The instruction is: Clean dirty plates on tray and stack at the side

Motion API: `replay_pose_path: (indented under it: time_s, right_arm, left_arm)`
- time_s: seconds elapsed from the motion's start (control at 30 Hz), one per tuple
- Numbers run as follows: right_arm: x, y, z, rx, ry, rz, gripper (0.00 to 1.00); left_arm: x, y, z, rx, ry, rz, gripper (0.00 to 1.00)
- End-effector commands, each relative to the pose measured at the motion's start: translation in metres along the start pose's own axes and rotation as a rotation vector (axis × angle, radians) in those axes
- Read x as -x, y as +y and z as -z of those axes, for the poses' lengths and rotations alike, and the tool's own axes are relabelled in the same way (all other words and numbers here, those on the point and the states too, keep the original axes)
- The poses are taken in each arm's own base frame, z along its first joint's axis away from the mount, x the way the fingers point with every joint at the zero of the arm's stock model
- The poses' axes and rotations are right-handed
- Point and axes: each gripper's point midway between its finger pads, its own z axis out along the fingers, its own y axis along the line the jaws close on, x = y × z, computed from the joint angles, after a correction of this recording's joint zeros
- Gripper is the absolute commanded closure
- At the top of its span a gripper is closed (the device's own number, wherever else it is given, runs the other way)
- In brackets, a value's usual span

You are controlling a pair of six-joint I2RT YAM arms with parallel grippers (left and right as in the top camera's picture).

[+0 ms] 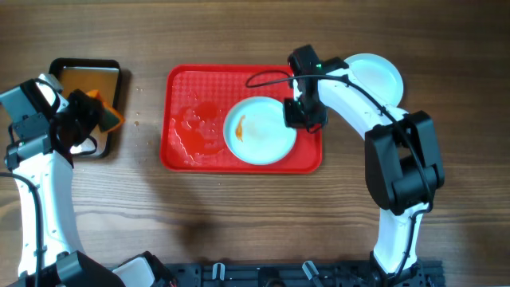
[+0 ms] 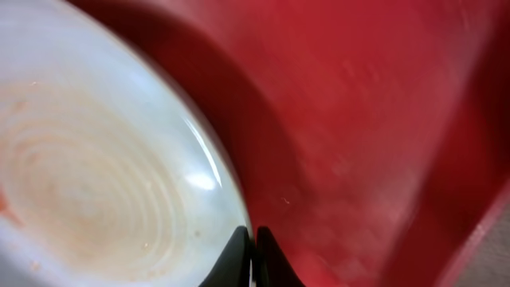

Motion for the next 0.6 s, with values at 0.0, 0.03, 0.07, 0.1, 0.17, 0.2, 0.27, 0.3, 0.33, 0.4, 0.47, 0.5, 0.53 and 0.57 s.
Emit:
replay_pose_path:
  time_s: [0.0,0.03,0.07,0.1,0.17,0.2,0.27,0.3,0.33,0.4,0.47,0.5,0.53,0.57]
  right_arm:
    - [0.02,0.037,0.014,0.129,-0.074,0.033,0.96]
    - [0.024,0.042,0.013,0.135,-0.09,0.014,0.96]
    - [0.028,0.05,0.01,0.148,-0.11,0.004,0.96]
    - [0.033,0.061,0.006,0.162,-0.135,0.007,0.91]
    - [0.039,0.072,-0.003,0.173,-0.156,-0.004,0.78]
    - [0.039,0.073,-0.008,0.168,-0.156,-0.003,0.77]
    - [0.038,0.068,-0.018,0.139,-0.147,-0.017,0.84]
    - [0.039,0.068,-0.018,0.138,-0.151,-0.014,0.84]
    - [0.04,0.067,-0.018,0.132,-0.156,-0.014,0.77]
    - [0.043,0.06,-0.018,0.094,-0.174,-0.032,0.73]
    - [0.053,0.052,-0.012,0.046,-0.21,-0.037,0.71]
    - [0.058,0.047,-0.008,0.015,-0.23,-0.04,0.71]
    - [0.061,0.045,-0.005,-0.003,-0.24,-0.021,0.71]
    - [0.063,0.046,-0.002,-0.01,-0.248,0.023,0.71]
  left_arm:
    - [-0.012,-0.023,-0.007,-0.058,0.031,-0.042,0.96]
    - [-0.018,-0.031,-0.009,-0.073,0.044,-0.063,0.96]
    - [-0.024,-0.038,-0.011,-0.084,0.057,-0.08,0.96]
    - [-0.032,-0.048,-0.013,-0.098,0.075,-0.103,0.96]
    - [-0.046,-0.063,-0.016,-0.121,0.107,-0.143,0.96]
    - [-0.053,-0.069,-0.017,-0.131,0.12,-0.158,0.96]
    - [-0.07,-0.084,-0.018,-0.154,0.158,-0.199,0.96]
    - [-0.077,-0.09,-0.02,-0.163,0.173,-0.214,0.96]
    - [-0.083,-0.093,-0.021,-0.168,0.186,-0.224,0.96]
    - [-0.096,-0.099,-0.027,-0.173,0.22,-0.245,0.96]
    - [-0.111,-0.099,-0.038,-0.163,0.27,-0.258,0.96]
    - [-0.118,-0.098,-0.044,-0.155,0.295,-0.261,0.96]
    - [-0.123,-0.097,-0.049,-0.148,0.313,-0.262,0.96]
    - [-0.128,-0.095,-0.053,-0.142,0.329,-0.264,0.96]
